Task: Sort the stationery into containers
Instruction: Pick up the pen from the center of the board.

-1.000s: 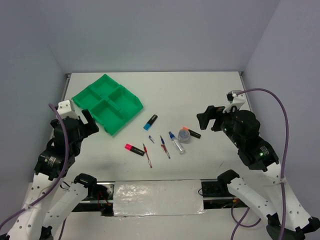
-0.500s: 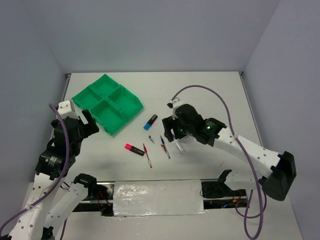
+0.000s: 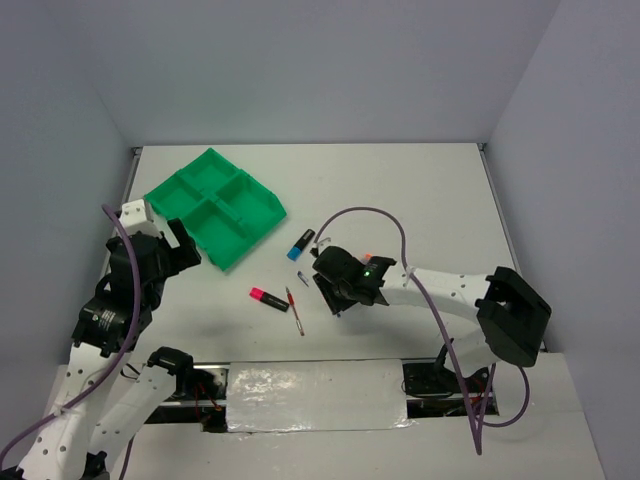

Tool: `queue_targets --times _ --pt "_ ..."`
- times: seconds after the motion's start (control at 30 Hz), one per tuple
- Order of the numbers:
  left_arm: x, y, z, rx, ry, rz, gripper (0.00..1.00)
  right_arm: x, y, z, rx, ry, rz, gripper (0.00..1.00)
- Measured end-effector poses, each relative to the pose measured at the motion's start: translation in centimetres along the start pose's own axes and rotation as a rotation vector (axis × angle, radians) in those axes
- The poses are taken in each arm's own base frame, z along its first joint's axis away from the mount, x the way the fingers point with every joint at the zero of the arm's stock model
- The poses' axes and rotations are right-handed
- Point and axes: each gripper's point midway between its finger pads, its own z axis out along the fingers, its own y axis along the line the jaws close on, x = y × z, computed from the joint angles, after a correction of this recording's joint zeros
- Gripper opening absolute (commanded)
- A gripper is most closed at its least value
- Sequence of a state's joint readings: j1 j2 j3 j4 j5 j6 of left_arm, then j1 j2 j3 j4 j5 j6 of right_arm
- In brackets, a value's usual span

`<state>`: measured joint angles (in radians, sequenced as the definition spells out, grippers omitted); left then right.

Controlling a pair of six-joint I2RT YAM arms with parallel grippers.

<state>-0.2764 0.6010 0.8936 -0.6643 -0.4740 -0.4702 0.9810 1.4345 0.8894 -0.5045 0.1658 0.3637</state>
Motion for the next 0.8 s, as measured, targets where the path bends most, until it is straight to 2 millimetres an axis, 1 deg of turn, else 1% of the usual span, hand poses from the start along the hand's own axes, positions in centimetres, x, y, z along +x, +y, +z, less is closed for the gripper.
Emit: queue_targets --times 0.13,0.27,0.4,0.73,0.8 --pt "0.1 -0.1 0.0 0.007 0.004 0.001 0.99 1.4 0.5 1.5 0.006 0.043 -0.005 0.37" --pt "0.1 -0.2 0.0 0.008 0.004 0.001 0.99 2.0 0.7 2.4 0.008 0.06 -0.005 0.36" --pt "0.1 -0.2 0.0 0.013 0.006 0.001 0.99 2.5 0.5 3.0 0.024 0.079 -0.007 0.36" --pt "0.2 -0.5 0.2 0.02 0.013 0.003 0.99 2.7 -0.1 3.5 0.058 0.084 -0.019 0.35" --pt "0.2 -0.5 0.2 0.02 0.013 0.003 0.99 3.0 -0.2 3.9 0.064 0.094 -0.025 0.31"
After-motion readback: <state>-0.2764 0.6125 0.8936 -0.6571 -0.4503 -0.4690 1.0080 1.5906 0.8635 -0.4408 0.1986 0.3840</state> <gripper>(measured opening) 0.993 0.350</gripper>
